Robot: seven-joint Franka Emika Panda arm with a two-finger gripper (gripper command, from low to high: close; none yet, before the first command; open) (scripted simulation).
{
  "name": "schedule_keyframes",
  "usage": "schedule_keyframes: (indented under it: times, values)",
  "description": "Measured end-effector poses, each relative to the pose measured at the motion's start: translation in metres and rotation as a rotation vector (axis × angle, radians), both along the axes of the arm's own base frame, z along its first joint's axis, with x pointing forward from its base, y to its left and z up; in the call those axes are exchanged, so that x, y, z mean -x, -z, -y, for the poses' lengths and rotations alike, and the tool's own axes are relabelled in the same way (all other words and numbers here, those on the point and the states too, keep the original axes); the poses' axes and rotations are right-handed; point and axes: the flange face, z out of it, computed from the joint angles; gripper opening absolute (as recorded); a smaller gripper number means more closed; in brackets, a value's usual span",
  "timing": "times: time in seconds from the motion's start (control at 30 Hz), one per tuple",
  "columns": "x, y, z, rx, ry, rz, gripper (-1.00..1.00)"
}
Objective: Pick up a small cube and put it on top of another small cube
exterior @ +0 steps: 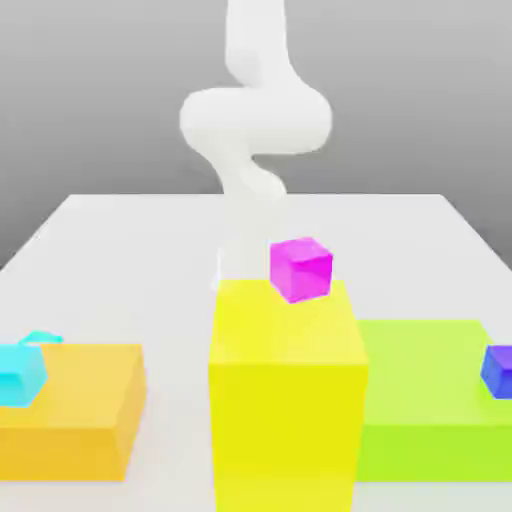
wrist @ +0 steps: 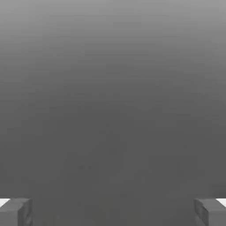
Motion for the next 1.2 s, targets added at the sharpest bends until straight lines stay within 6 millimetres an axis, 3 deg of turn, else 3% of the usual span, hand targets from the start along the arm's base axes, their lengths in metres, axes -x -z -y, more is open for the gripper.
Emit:
schedule_keyframes:
  times: [0.07, 0.17, 0.33, 0.5, 0.6, 0.73, 0.9, 0.93, 1.13, 1.2]
  values:
    - [-0.021, 0.042, 0.035, -0.065, 0.141, -0.061, 0.0]
    - [-0.038, 0.104, 0.088, -0.157, 0.348, -0.14, 0.0]
    - [-0.03, 0.211, 0.176, -0.306, 0.702, -0.254, 0.0]
    - [0.016, 0.318, 0.248, -0.452, 1.069, -0.352, 0.0]
    - [0.067, 0.38, 0.286, -0.544, 1.316, -0.399, 0.0]
    - [0.128, 0.454, 0.304, -0.645, 1.591, -0.462, 0.0]
    - [0.137, 0.513, 0.304, -0.658, 1.636, -0.476, 0.0]
    - [0.137, 0.524, 0.303, -0.658, 1.637, -0.476, -1.0]
    - [0.137, 0.53, 0.303, -0.658, 1.638, -0.475, -1.0]
    - [0.137, 0.52, 0.303, -0.658, 1.638, -0.475, -1.0]
